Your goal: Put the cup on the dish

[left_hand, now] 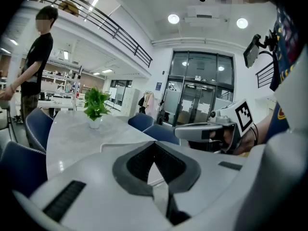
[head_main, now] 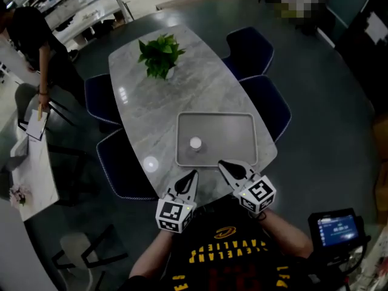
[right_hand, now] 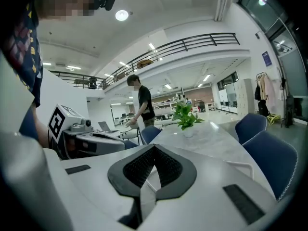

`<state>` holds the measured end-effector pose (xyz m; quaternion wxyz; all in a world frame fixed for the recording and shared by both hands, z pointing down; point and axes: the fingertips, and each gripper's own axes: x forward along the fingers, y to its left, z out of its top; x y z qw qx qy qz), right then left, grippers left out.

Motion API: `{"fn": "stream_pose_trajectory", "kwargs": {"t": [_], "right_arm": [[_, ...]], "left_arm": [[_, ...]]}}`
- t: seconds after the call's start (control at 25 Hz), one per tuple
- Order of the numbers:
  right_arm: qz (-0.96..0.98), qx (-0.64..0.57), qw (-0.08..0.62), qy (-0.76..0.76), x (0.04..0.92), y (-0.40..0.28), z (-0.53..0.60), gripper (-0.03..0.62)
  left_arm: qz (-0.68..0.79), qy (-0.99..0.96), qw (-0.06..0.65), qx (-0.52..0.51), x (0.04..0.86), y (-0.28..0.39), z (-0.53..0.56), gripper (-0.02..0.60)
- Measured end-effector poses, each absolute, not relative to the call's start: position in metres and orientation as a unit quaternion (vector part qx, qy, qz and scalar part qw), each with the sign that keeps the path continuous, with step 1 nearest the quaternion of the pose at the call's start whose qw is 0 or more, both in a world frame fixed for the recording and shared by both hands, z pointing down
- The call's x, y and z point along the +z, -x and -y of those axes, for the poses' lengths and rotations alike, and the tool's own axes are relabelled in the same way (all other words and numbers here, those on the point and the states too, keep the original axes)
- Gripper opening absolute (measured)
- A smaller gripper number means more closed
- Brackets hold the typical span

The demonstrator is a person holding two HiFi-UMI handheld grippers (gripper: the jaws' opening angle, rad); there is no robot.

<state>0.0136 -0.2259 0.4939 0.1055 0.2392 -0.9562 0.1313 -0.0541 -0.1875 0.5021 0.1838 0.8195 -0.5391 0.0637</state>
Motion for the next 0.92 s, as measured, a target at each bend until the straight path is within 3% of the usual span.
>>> {"fn": "stream_pose_trajectory", "kwargs": {"t": [0.24, 0.92], "right_arm": [[0.96, 0.123, 0.082, -0.239, 0.472, -0.015, 0.189, 0.006], [0.955, 0.122, 0.056, -0.264, 0.465, -0.015, 0.177, 0.006]], "left_arm": [[0.54, -0.823, 0.172, 0.036, 0.469, 0.054, 0.161, 0.002], [0.551, -0.818, 0.154, 0.053, 0.476, 0.071, 0.134, 0.002]]}}
